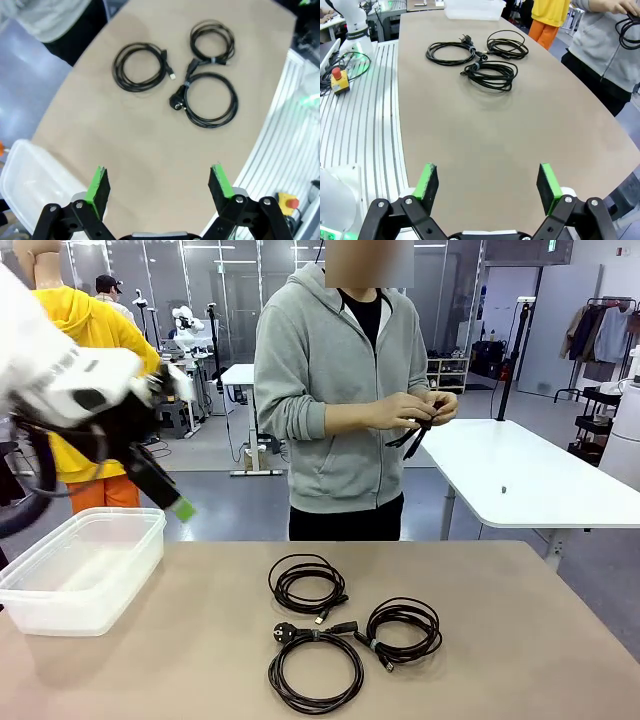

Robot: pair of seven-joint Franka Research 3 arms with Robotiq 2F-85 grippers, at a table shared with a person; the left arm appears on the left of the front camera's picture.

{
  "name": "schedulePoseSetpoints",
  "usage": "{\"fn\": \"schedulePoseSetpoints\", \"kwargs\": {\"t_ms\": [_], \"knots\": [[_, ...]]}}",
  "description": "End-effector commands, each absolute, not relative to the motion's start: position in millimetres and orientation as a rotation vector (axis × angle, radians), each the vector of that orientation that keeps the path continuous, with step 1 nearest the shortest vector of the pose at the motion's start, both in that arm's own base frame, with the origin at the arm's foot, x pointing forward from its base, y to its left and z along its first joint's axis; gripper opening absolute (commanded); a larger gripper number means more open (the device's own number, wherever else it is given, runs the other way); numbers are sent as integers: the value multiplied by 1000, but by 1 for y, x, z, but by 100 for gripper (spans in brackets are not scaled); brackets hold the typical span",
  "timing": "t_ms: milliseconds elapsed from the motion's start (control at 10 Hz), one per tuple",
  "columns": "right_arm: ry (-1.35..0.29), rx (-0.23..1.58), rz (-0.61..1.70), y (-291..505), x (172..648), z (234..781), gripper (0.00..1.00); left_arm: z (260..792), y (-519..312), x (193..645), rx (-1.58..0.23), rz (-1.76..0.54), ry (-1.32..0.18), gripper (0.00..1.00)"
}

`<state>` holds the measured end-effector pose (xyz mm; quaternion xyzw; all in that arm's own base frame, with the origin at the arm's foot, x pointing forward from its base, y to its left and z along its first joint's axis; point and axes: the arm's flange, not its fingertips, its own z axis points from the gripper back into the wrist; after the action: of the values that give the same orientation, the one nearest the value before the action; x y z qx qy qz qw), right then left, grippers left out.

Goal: Organize and store the cables.
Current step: Place the Power Cable into the Organizing box.

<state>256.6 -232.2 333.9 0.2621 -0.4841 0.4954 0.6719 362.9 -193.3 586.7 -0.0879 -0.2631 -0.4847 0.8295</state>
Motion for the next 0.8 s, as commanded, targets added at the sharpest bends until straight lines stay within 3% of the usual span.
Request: {"fn": "schedulePoseSetpoints", "kwargs": {"t_ms": [0, 400, 700], "knots": [[-1116, 589, 1134, -231, 252, 327, 100, 569, -235, 383, -195, -1080, -545, 100], [-1100, 595, 1122, -233, 253, 329, 100, 506, -348, 387, -153, -1328, -433, 100], [-1100, 595, 1122, -233, 253, 329, 100, 466, -382, 390, -50, -1437, -362, 100]]}}
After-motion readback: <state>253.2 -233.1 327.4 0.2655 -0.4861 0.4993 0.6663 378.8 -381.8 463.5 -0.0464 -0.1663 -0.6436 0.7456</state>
